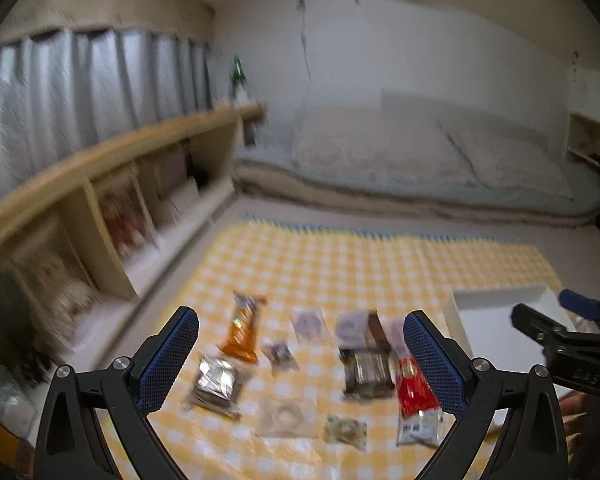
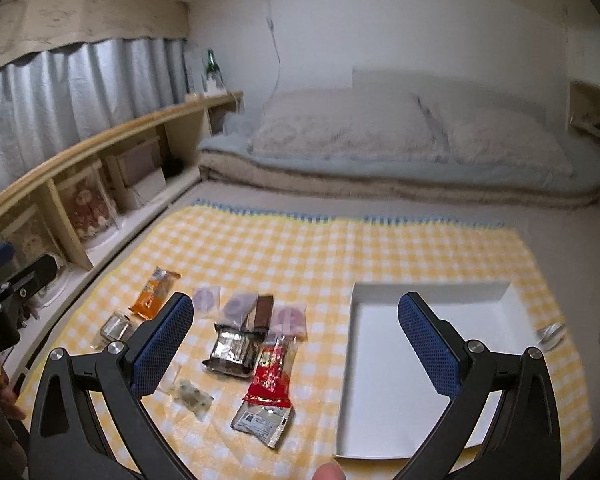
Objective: Organize snacks
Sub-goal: 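Grasp the ring biscuit with the left tool while the right grasps the red pack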
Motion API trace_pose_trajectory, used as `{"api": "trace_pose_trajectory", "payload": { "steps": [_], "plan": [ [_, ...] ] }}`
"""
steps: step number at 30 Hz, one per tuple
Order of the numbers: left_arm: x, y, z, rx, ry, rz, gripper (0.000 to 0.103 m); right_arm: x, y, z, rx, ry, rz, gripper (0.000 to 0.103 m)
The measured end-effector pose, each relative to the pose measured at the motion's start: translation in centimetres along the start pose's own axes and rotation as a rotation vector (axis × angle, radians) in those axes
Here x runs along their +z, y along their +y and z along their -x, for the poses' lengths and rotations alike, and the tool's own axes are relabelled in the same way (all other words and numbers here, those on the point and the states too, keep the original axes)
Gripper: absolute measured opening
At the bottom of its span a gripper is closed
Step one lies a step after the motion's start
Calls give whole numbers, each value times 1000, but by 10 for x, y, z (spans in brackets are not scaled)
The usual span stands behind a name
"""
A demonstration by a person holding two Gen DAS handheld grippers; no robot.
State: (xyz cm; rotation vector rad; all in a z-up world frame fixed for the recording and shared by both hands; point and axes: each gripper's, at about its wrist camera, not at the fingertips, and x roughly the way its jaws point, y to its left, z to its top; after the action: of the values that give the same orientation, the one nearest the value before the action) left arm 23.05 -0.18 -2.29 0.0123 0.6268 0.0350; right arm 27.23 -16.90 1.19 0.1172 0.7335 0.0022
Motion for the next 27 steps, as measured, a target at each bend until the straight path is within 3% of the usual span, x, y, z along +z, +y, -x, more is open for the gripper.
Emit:
{"api": "trace_pose_trajectory", "payload": {
  "steps": [3, 7, 11, 16, 20, 27],
  "plan": [
    [3, 3, -54, -26, 153, 17, 102, -7, 1, -34, 13, 113, -6, 103],
    [17, 25, -101, -50, 301, 44, 90, -17, 1, -75, 60, 271, -25, 103],
    [17, 37, -154, -43, 434, 76, 82, -24, 0, -113, 103, 396, -107, 87],
    [10, 44, -205, -13, 515, 84, 82, -37, 4, -148, 128, 511, -146, 70],
    [-2, 45, -238, -50, 585, 103, 90, -47, 10, -169, 142, 585, -182, 69],
    [-24, 47, -292, -1, 695, 118, 97, -69, 22, -201, 80, 694, -146, 69]
  ]
}}
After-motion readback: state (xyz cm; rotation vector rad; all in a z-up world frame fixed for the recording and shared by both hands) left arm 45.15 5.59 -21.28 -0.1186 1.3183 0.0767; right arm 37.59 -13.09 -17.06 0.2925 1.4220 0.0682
